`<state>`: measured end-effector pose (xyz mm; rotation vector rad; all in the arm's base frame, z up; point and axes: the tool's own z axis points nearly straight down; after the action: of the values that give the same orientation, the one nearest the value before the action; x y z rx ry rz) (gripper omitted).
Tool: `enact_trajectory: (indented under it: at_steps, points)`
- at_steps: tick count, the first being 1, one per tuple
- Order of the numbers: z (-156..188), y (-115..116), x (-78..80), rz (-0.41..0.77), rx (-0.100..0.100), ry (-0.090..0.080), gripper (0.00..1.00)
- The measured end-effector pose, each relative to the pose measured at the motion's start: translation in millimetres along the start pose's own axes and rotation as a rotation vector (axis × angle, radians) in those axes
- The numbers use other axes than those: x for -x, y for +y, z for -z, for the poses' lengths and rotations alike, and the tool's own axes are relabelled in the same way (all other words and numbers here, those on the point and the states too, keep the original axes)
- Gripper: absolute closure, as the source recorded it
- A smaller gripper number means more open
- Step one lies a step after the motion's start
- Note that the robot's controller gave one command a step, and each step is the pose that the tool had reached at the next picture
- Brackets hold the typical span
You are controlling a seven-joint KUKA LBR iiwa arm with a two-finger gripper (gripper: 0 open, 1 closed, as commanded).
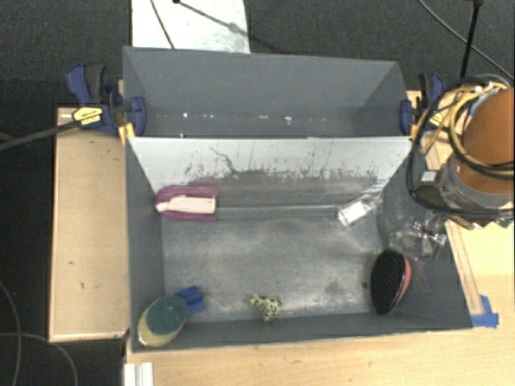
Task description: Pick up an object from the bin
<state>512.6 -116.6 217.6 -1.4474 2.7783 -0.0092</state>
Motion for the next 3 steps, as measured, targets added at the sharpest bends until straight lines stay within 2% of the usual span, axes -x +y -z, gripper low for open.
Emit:
enact_trajectory:
  at_steps: [1,2,3]
  points:
    - [-3.7,2.2,-0.8,-0.005,0.009,0.004,0.0]
    - [-81.5,4.7,-41.9,0.223,0.014,0.001,0.0]
    - [-140.5,-4.6,-29.5,0.17,0.015,-0.009,0.0]
